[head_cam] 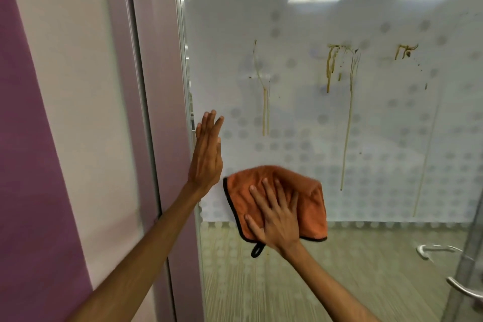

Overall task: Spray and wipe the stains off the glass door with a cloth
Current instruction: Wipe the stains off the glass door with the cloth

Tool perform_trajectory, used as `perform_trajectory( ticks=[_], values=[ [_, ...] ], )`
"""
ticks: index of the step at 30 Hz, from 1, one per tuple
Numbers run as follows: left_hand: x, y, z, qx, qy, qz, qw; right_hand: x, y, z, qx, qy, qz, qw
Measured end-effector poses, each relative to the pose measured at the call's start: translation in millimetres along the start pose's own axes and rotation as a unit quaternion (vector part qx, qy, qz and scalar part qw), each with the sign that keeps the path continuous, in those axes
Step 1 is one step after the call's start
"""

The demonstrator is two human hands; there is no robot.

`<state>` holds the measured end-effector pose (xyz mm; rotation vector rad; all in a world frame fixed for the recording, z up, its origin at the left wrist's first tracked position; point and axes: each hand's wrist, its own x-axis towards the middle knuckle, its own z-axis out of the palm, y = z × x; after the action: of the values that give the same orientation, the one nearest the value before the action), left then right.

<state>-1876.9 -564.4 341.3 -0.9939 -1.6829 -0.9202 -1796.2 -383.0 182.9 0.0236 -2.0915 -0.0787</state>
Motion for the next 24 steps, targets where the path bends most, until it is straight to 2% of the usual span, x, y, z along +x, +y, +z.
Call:
perform_trajectory(
  ticks=[3,6,10,15,17,20,22,24],
  values=[
    [-2,-3,-2,0.023,-0.017,0.007,1.0,-48,-4,10,0.028,-0.063,0.01,0.998],
    [-5,-7,0,0.069,-0.032,0.031,0.997,-40,5,0,0.037,-0.065,-0.01,0.997],
    [-8,-11,1,0.096,-0.026,0.034,0.995,13,13,-22,-0.028,0.019,-0.027,0.999],
    [-17,-17,1,0.148,0.001,0.029,0.989,90,15,-52,-0.033,0.114,0.073,0.99],
    [-17,-17,4,0.166,0.013,0.02,0.986,97,18,-54,-0.039,0.132,0.069,0.988],
    [-21,-15,11,0.18,0.032,-0.006,0.983,88,15,-47,-0.041,0.108,0.049,0.992],
    [-23,-14,16,0.176,0.043,-0.03,0.983,69,9,-39,-0.012,0.059,0.055,0.997],
    [-30,-12,19,0.178,0.04,-0.047,0.982,24,0,-27,0.03,0.013,0.025,0.999]
  ],
)
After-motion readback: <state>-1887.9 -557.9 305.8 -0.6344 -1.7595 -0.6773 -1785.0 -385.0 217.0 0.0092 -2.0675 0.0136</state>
